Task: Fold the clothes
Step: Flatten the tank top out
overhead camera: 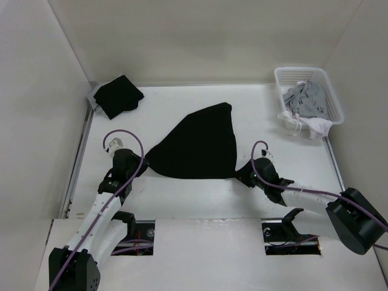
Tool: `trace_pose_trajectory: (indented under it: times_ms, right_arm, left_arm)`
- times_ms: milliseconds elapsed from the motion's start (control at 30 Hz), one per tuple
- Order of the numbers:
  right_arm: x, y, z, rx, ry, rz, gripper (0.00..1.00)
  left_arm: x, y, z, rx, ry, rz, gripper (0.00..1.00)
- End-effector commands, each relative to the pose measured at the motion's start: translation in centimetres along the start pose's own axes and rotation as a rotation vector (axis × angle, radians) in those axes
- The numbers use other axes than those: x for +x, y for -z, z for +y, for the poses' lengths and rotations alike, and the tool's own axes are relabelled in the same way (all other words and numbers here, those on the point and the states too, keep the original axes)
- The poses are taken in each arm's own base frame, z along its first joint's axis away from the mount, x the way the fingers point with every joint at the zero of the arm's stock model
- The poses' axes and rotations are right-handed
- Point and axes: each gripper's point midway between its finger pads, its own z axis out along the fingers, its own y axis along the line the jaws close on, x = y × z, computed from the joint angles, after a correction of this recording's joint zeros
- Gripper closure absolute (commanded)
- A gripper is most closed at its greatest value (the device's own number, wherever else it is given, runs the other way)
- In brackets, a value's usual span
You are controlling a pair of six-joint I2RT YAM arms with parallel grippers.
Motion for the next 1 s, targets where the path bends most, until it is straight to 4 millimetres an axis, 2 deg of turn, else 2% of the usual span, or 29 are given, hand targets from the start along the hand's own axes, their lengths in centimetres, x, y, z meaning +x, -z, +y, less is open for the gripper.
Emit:
trace_pose_trajectory:
  times_ms: [0, 200, 267, 333, 433, 500, 600, 700, 733, 767, 867, 900, 967]
  right_arm:
    - [-0.8, -0.2, 1.4, -0.057, -0.005, -0.031, 0.79]
    - [-0.9, -0.1, 1.6, -0.064, -0.001, -0.036, 0.94]
    - [-1.6, 0.5, 2.3, -0.086, -0.001, -0.068, 0.98]
    - [-2.6, 1.7, 4.0, -0.135, 0.023, -0.100, 1.00]
    - [-5.0, 5.2, 7.6, -0.210, 0.082, -0.166, 1.00]
    - [-7.8, 9.1, 10.6, -0.254, 0.145, -0.256, 1.00]
    - [-12.0, 16.4, 14.8, -0.312, 0.227, -0.405, 1.00]
    - [-15.4, 23.6, 18.5, -0.383, 0.271, -0.529, 1.00]
    - [-16.4, 25.9, 19.6, -0.404, 0.283, -0.565, 1.00]
    - [-17.5, 28.0, 20.6, -0.424, 0.285, -0.607, 1.00]
    - [-20.2, 34.0, 23.6, -0.487, 0.288, -0.694, 1.00]
    - [-20.9, 35.8, 24.5, -0.514, 0.284, -0.712, 1.00]
    - [-21.7, 38.1, 26.1, -0.555, 0.291, -0.720, 1.00]
  left_arm:
    - [-0.4, -0.1, -0.7, 0.029, 0.008, -0.021, 1.00]
    - [-0.6, -0.1, -0.9, 0.034, 0.010, -0.025, 1.00]
    - [-0.8, 0.1, -1.2, 0.043, 0.015, -0.033, 1.00]
    - [-1.7, 0.7, -2.4, 0.080, 0.019, -0.057, 1.00]
    - [-5.1, 3.1, -6.2, 0.194, 0.030, -0.159, 1.00]
    - [-8.3, 6.2, -9.8, 0.296, 0.040, -0.258, 1.00]
    - [-12.7, 12.1, -15.1, 0.465, 0.055, -0.407, 1.00]
    - [-16.0, 17.8, -18.8, 0.598, 0.070, -0.535, 1.00]
    - [-16.7, 19.2, -19.6, 0.628, 0.074, -0.561, 1.00]
    - [-17.9, 21.5, -20.7, 0.676, 0.080, -0.602, 1.00]
    - [-20.9, 26.8, -22.5, 0.762, 0.094, -0.711, 1.00]
    - [-21.8, 28.2, -22.9, 0.782, 0.095, -0.744, 1.00]
    - [-23.2, 30.0, -23.3, 0.795, 0.099, -0.798, 1.00]
